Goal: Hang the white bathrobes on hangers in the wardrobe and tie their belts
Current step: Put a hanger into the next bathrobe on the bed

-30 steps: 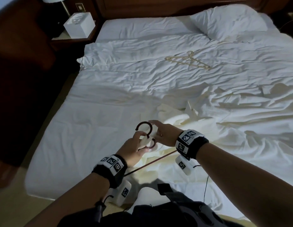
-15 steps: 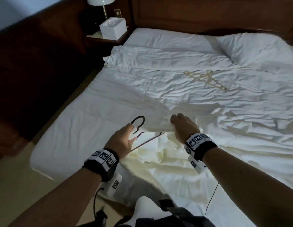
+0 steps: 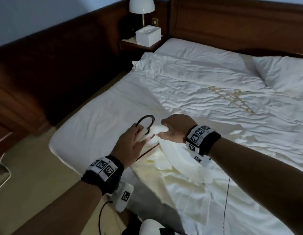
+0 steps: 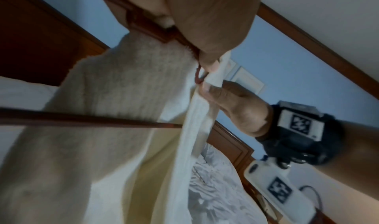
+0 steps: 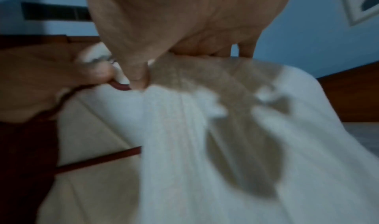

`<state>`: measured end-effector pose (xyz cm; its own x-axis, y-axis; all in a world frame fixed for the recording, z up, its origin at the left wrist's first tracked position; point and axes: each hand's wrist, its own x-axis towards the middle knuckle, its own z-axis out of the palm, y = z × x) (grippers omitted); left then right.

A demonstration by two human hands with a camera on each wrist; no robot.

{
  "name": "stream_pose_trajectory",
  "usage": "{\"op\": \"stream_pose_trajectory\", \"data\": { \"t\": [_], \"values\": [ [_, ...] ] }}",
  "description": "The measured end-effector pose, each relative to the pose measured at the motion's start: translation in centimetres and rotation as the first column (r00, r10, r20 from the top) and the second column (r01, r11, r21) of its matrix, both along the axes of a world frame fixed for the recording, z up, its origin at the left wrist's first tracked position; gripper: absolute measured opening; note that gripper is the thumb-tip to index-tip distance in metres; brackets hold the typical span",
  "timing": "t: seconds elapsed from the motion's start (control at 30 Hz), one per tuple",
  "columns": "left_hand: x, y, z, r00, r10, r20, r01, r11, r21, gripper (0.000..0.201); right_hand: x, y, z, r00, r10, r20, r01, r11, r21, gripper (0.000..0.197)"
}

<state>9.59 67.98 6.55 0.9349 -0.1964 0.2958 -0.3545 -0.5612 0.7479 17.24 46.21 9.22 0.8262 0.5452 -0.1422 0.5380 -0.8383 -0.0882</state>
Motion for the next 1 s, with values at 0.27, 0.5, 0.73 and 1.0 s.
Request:
{"op": "stream_pose_trajectory", "data": {
  "t": [0.27, 0.5, 0.73, 1.0],
  "values": [
    [-1.5, 8.3, -2.3, 0.878, 0.1, -0.468, -0.049, 0.992, 0.121, 0.05, 2.1, 10.2, 5.3, 0.983, 0.097, 0.157, -0.092, 0.995, -0.043, 0.088],
    [4.2, 28.4, 6.9, 0.921, 0.388, -0.035, -0.365, 0.891, 0.27, 0.047, 7.4, 30.3, 15.2, 0.896, 0.164, 0.414, -0.17, 0.985, -0.022, 0.081],
    [0.9, 55.6, 29.0, 0.607, 0.631, 0.483, -0.788, 0.557, 0.262, 0.051, 4.6, 56.8, 34.8, 0.745, 0.151, 0.65, -0.402, 0.879, 0.257, 0.075],
    [-20.7, 72.7, 37.8, 0.447, 0.82, 0.358, -0.854, 0.51, -0.101, 0.074, -8.6, 81.7, 42.2, 0.517, 0.384, 0.765, -0.784, 0.572, 0.243, 0.088]
  ]
}}
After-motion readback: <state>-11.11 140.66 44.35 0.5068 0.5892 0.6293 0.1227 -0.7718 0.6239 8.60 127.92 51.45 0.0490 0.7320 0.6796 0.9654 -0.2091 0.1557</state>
